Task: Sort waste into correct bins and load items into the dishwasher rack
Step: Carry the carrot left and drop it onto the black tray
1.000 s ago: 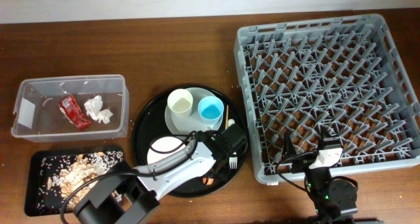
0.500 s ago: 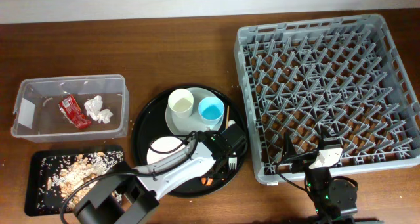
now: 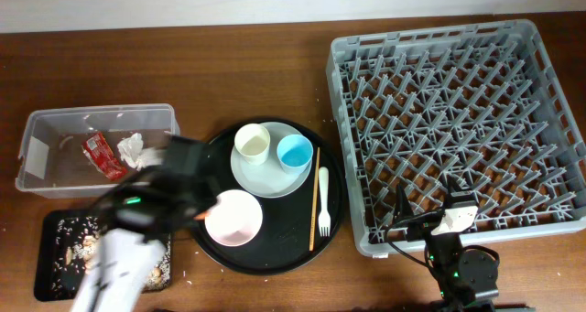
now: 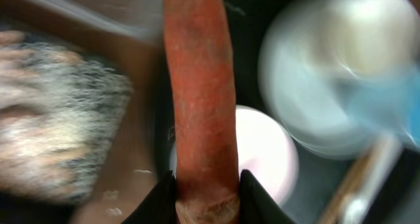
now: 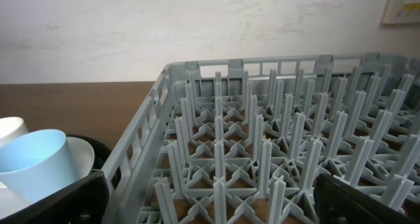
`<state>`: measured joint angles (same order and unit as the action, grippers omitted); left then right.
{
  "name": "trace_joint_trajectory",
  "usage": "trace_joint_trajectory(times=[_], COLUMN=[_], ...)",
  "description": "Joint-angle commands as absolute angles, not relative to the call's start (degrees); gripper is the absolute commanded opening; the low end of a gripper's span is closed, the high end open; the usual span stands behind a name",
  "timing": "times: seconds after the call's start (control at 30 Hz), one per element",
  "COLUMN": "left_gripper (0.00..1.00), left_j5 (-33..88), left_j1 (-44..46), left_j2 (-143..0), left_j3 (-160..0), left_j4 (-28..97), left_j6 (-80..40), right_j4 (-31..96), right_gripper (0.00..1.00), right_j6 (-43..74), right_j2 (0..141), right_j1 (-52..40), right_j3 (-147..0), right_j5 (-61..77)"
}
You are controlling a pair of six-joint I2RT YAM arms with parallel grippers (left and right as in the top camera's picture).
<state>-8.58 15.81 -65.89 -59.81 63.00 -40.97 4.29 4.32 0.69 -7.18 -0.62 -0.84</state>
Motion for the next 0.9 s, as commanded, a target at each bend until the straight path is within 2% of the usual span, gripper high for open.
trace_joint_trajectory(times=[0.0,0.13,0.23,0.43,0.47,0.53,0.57,0.6,0.63,0.67,0.77,0.87], left_gripper=[0.00,0.00,0.00,0.01,0.05,0.23,0.27,0.42,0.47,0.65,0.82,0.82], left_j5=[-15.5,-15.2,-12.6,-4.1,-2.8,-2.3,-2.1,-1.6,-1.0,-0.5,1.8,6.9], left_j1=[0.2,-15.2,-21.2,-32.2,-34.2,-36.7,-37.4,-37.5,-37.5,-37.5,-37.5,-37.5], left_j2=[-59.8,-58.0,-58.0,-58.0,-58.0,-58.2,-58.3,-58.3,-58.3,-58.3,-58.3,-58.2], left_j3=[-60.8,-60.7,-57.9,-42.5,-40.5,-39.2,-39.2,-39.2,-39.2,-39.2,-39.2,-39.6], left_j4=[66.3,66.5,64.5,52.8,51.1,49.8,49.4,48.9,48.6,48.3,46.6,44.7], left_j6=[-40.3,-40.3,-40.7,-40.7,-40.7,-40.7,-40.7,-40.7,-40.7,-40.7,-40.7,-40.6], right_j4=[4.6,4.6,4.6,4.6,4.6,4.6,4.6,4.6,4.6,4.6,4.6,4.6], right_gripper=[0.99,0.99,0.99,0.99,0.99,0.99,0.99,0.99,0.99,0.99,0.99,0.99], right_j6=[4.6,4.6,4.6,4.6,4.6,4.6,4.6,4.6,4.6,4.6,4.6,4.6], right_j2=[0.4,0.4,0.4,0.4,0.4,0.4,0.4,0.4,0.4,0.4,0.4,0.4], right_j1=[-7.5,-7.5,-7.5,-7.5,-7.5,-7.5,-7.5,-7.5,-7.5,-7.5,-7.5,-7.5], right_j3=[-0.3,-0.3,-0.3,-0.3,-0.3,-0.3,-0.3,-0.3,-0.3,-0.3,-0.3,-0.3], right_j5=[-1.1,-1.1,-1.1,-1.1,-1.1,-1.1,-1.1,-1.1,-1.1,-1.1,-1.1,-1.1])
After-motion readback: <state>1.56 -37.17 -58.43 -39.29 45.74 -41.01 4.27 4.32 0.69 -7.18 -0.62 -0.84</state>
